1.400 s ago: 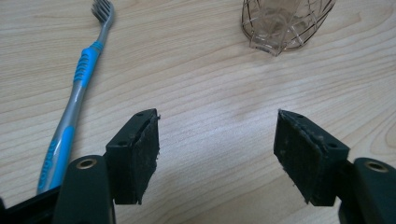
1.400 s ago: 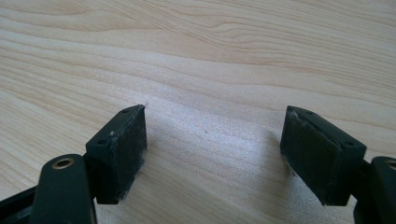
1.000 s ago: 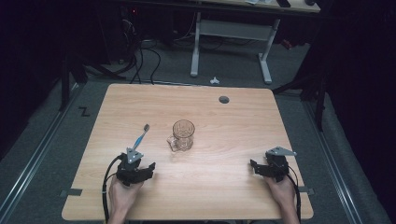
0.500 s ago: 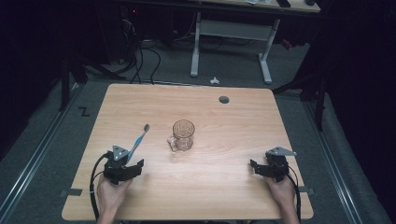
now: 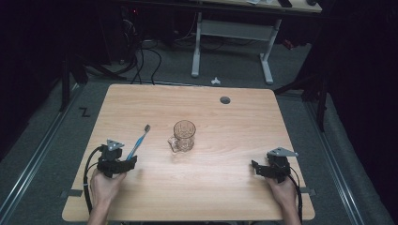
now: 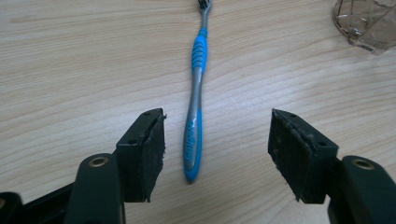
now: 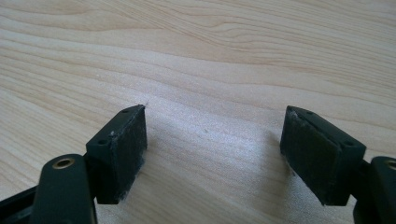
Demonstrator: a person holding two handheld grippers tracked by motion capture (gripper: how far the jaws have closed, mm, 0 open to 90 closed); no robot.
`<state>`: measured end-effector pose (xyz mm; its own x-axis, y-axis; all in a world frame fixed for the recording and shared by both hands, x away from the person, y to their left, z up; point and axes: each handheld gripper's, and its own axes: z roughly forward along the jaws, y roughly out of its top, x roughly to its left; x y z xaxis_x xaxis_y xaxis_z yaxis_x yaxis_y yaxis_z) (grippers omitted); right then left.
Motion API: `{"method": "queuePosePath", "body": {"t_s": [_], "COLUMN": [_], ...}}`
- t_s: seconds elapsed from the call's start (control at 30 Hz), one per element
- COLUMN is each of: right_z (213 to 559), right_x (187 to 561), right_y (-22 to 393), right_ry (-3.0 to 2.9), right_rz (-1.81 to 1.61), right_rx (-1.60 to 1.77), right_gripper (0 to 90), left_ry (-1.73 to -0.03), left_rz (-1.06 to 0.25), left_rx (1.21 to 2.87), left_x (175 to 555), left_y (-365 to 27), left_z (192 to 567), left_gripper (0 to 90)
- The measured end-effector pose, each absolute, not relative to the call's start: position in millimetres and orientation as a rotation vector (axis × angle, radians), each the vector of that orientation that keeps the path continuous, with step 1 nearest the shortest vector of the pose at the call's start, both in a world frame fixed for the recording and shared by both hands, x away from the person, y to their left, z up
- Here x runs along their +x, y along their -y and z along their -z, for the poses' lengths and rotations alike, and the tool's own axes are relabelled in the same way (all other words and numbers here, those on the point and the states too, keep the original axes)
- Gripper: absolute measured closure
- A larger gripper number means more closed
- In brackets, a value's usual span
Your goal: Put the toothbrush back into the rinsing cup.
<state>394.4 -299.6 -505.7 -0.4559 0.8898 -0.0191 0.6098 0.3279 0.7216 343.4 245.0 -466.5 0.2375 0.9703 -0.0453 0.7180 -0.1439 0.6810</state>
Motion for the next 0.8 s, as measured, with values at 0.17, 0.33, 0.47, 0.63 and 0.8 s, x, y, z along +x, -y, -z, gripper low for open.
{"method": "queuePosePath", "body": {"t_s": [0.17, 0.33, 0.47, 0.63, 0.8], "right_z": [505.7, 505.7, 505.7, 505.7, 505.7], "right_x": [394.4, 394.3, 394.4, 394.3, 394.3], "right_y": [299.7, 299.6, 299.7, 299.7, 299.7], "right_ry": [-2.185, -2.185, -2.186, -2.186, -2.186], "right_rz": [-0.917, -0.917, -0.916, -0.917, -0.917], "right_rx": [1.324, 1.324, 1.322, 1.322, 1.322], "right_gripper": [23.0, 23.1, 23.1, 23.1, 23.1], "left_ry": [-1.545, -1.534, -1.529, -1.521, -1.514], "left_rz": [-0.536, -0.539, -0.533, -0.54, -0.547], "left_rx": [1.945, 1.958, 1.975, 1.996, 2.031], "left_x": [350.4, 358.8, 366.5, 373.1, 380.9], "left_y": [-249.4, -248.9, -247.1, -245.9, -244.7], "left_z": [463.9, 458.6, 456.3, 453.2, 448.8], "left_gripper": [39.4, 42.8, 44.9, 46.5, 48.1]}}
